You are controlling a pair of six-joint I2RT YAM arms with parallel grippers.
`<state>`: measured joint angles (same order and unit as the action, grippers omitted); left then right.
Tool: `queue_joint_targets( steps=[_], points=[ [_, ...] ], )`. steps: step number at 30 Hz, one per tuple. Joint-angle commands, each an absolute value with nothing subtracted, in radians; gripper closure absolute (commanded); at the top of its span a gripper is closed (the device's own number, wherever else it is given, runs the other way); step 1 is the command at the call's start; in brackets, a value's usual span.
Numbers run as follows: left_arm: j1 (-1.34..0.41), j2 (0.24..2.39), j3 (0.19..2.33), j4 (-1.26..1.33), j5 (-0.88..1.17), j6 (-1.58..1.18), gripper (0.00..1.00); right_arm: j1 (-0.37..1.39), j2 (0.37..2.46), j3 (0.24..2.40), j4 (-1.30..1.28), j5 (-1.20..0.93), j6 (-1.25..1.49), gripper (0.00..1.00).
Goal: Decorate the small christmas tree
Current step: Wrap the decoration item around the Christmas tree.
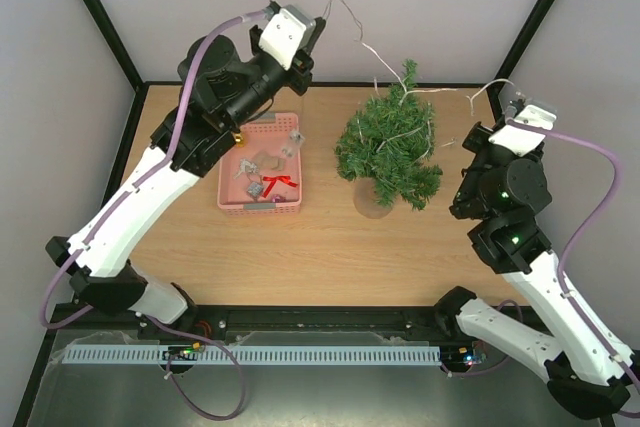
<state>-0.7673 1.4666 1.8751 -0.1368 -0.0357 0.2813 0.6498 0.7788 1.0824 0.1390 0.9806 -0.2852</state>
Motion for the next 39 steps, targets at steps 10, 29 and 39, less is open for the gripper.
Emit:
queue_joint_targets(
  steps=[10,29,39],
  points=[
    [-0.681,1.534,1.942,0.077,0.059,0.272,0.98,0.535,0.868,1.065,0.3,1.044,-0.388,0.98],
    [-0.554,1.796,2.085,0.084,0.063,0.165,0.98,0.297,1.053,1.148,0.053,0.889,-0.236,0.98],
    [-0.485,1.83,2.065,-0.051,0.077,0.099,0.98,0.262,1.157,1.156,0.017,0.722,-0.166,0.98]
  ],
)
